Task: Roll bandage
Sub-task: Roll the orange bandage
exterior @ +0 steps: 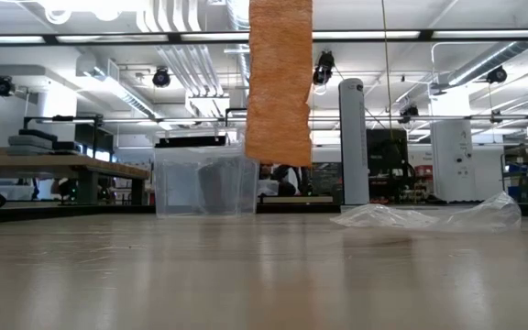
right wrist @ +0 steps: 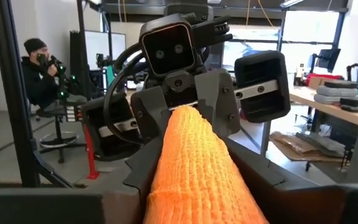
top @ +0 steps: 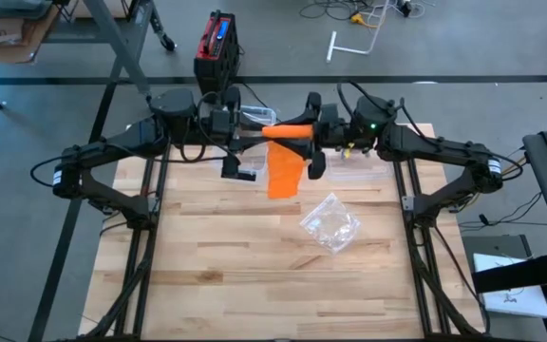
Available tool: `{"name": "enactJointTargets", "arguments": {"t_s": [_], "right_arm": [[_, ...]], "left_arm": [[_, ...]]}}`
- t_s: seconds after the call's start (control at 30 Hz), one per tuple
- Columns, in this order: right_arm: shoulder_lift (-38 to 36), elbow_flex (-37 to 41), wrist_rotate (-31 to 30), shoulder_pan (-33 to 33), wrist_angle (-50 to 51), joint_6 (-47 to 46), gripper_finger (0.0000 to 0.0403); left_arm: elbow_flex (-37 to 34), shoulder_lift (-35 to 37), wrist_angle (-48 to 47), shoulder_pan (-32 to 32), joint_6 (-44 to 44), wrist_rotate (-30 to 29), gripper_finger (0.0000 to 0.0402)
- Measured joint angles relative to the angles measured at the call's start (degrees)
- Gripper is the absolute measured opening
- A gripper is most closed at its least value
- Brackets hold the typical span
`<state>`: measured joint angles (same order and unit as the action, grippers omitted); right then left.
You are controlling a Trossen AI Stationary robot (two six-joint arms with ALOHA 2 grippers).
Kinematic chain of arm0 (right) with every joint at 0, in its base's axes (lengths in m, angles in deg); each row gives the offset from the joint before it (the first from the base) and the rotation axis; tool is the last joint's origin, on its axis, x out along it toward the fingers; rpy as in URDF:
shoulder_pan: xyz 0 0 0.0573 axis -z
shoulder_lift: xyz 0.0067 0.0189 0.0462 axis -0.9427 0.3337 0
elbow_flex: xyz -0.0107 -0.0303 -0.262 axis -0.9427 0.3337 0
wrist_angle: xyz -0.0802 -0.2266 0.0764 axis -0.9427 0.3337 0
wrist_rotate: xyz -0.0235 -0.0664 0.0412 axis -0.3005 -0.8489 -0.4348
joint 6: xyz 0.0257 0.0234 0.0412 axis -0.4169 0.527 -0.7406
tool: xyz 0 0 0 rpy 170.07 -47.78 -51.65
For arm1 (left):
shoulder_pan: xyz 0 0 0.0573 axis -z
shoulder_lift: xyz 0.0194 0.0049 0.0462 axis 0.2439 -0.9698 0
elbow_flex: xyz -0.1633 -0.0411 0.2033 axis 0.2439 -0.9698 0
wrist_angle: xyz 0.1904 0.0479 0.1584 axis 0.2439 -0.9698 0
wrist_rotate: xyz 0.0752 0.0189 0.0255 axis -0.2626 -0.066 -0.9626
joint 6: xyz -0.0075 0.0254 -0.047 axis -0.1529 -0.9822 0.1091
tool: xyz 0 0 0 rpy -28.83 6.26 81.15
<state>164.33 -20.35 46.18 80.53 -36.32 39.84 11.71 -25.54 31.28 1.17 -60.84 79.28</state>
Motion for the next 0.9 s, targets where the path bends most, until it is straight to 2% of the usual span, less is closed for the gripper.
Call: {"name": "enactJointTargets", "arguments": {"t_s": [0.2, 0.57, 0.77, 0.9], "right_arm": [[-0.7, 0.0, 0.4, 0.0, 1.1, -5.6, 0.018], [-3.6, 0.1, 0.5, 0.1, 1.5, -14.4, 0.0255], [-3.6, 0.1, 0.5, 0.1, 1.5, -22.0, 0.0265], [-3.6, 0.1, 0.4, 0.1, 2.0, -23.2, 0.0258]], "left_arm": [[0.0, 0.1, 2.0, 0.0, -2.7, 0.0, 0.0049], [0.0, 0.1, 2.7, 0.0, -6.8, 0.0, 0.0048], [0.0, -1.5, 4.2, 0.2, -14.4, 0.0, 0.0047], [0.0, -2.4, 4.4, 0.5, -16.5, 0.0, 0.0047]]}}
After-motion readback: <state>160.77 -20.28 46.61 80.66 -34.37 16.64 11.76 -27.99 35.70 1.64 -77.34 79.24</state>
